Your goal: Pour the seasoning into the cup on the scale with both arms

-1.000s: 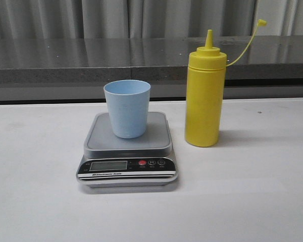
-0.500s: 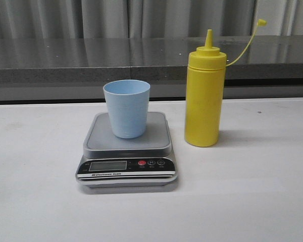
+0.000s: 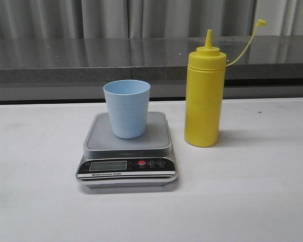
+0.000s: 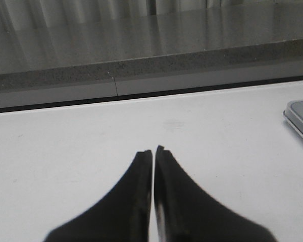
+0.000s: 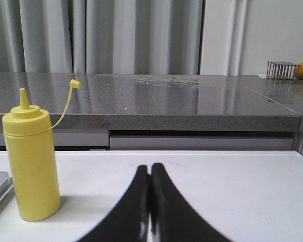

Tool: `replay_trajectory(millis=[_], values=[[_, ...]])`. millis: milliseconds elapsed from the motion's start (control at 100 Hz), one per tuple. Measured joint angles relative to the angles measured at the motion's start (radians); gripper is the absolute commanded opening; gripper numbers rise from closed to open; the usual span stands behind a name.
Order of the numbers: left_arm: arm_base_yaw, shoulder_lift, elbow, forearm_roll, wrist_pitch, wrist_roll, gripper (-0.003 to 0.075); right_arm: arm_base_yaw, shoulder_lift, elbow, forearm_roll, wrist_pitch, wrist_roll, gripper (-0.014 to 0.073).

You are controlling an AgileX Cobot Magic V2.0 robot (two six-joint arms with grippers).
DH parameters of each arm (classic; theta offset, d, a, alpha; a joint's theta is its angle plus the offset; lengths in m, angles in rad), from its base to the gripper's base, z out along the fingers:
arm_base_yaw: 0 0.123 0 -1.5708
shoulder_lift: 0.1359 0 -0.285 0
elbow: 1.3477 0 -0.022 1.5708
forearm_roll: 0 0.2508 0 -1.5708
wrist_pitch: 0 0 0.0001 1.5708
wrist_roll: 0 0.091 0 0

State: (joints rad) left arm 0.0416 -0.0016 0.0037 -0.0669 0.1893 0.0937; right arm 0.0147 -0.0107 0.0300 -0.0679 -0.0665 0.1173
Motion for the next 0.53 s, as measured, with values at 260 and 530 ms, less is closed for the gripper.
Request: replay_trajectory(millis=[260, 530], values=[[0.002, 0.0, 0.0, -0.007, -0.026, 0.0, 0.001, 0.0, 0.0, 0.0, 0.0, 0.0, 0.0, -0.006], [0.002, 0.0, 0.0, -0.007, -0.027, 0.001, 0.001, 0.0, 0.0, 0.0, 0.0, 0.0, 0.0, -0.006]])
